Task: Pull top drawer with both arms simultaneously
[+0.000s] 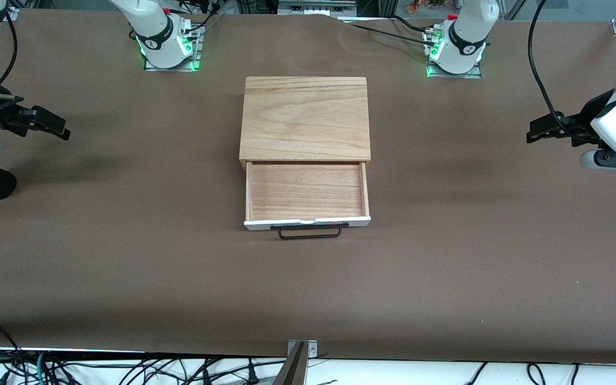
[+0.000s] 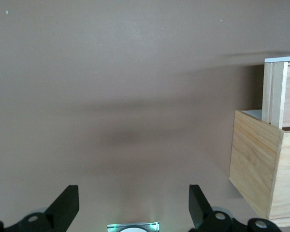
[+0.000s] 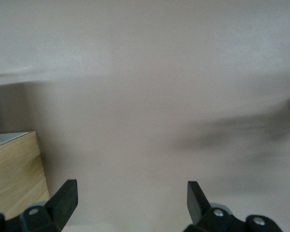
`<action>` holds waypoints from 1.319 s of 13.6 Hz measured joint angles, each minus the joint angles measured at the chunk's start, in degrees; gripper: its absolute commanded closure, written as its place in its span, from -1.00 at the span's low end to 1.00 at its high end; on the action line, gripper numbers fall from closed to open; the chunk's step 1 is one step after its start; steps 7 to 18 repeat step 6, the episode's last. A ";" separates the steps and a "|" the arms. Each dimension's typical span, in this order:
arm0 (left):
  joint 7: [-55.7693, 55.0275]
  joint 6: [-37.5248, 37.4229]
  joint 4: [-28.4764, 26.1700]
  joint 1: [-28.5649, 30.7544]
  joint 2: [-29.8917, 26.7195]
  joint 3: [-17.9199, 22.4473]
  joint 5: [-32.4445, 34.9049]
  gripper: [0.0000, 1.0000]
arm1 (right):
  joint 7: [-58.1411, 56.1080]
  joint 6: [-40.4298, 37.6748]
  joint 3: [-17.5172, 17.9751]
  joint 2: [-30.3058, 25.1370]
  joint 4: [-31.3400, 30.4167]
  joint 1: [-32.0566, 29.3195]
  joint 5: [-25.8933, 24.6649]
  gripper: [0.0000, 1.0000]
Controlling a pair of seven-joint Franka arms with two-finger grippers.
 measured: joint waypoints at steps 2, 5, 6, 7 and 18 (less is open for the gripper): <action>-0.41 0.01 -0.09 -0.02 0.00 0.01 0.00 -1.00 | 0.00 0.00 0.00 0.00 0.01 0.00 0.00 -1.00; -0.49 0.03 -0.18 -0.04 0.01 -0.02 0.00 -1.00 | -0.01 0.01 0.00 -0.04 0.26 0.00 0.00 -1.00; -0.51 0.04 -0.19 -0.05 0.03 -0.05 0.00 -1.00 | -0.02 0.01 0.00 -0.04 0.41 0.00 -0.01 -1.00; -0.51 0.04 -0.19 -0.05 0.03 -0.05 0.00 -1.00 | -0.02 0.01 0.00 -0.04 0.41 0.00 -0.01 -1.00; -0.51 0.04 -0.19 -0.05 0.03 -0.05 0.00 -1.00 | -0.02 0.01 0.00 -0.04 0.41 0.00 -0.01 -1.00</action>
